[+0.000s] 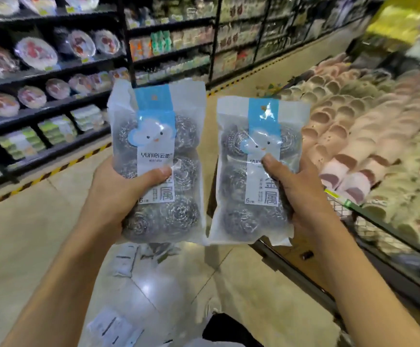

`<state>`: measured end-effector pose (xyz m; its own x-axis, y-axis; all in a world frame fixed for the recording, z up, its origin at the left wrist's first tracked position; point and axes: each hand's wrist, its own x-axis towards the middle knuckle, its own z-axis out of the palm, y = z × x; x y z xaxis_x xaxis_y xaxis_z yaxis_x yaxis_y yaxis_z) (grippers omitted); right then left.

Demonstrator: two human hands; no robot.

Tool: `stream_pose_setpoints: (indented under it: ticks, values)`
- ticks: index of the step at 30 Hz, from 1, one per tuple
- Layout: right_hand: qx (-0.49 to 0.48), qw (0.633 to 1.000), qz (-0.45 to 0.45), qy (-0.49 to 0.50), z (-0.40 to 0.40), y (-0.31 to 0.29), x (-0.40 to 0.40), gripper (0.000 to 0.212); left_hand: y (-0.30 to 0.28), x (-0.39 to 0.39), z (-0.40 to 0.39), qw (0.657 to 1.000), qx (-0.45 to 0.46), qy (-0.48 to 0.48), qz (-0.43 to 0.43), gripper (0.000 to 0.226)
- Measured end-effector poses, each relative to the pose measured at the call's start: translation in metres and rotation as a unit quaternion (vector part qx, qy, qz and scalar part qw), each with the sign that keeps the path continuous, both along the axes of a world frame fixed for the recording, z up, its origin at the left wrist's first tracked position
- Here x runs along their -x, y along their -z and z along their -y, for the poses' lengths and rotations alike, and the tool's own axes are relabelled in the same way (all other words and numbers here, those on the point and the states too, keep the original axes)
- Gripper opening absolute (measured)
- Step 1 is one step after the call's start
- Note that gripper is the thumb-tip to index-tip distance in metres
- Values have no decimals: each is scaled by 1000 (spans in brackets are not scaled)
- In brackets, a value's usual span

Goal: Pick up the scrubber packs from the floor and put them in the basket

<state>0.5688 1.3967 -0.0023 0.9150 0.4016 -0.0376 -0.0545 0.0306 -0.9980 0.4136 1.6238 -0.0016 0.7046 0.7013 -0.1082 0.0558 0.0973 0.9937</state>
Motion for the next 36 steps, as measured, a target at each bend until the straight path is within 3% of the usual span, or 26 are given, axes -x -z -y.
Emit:
stream_pose_setpoints:
  ticks: [8, 16, 21, 24, 26, 31, 36]
  values:
    - [2, 966, 14, 259, 192, 6, 48, 40, 2, -72, 149, 969, -20, 246, -2, 40]
    - [-14, 873, 17, 487, 428, 10, 162, 39, 1, -90, 402, 876, -22, 482, 5, 27]
    - [-7, 787, 10, 616, 566, 7, 260, 38, 6, -58, 578, 798, -18, 602, 16, 27]
    - [-13, 716, 8, 698, 633, 7, 325, 30, 9, -31, 681, 739, -4, 673, 20, 32]
    - [-17, 691, 6, 723, 655, 8, 351, 29, 8, -21, 722, 720, 6, 694, 16, 40]
    - [-16, 582, 9, 813, 724, 13, 424, 43, 14, 14, 850, 626, -9, 780, 11, 47]
    - [-2, 503, 4, 864, 781, 13, 465, 42, 19, 40, 968, 536, -15, 844, 0, 69]
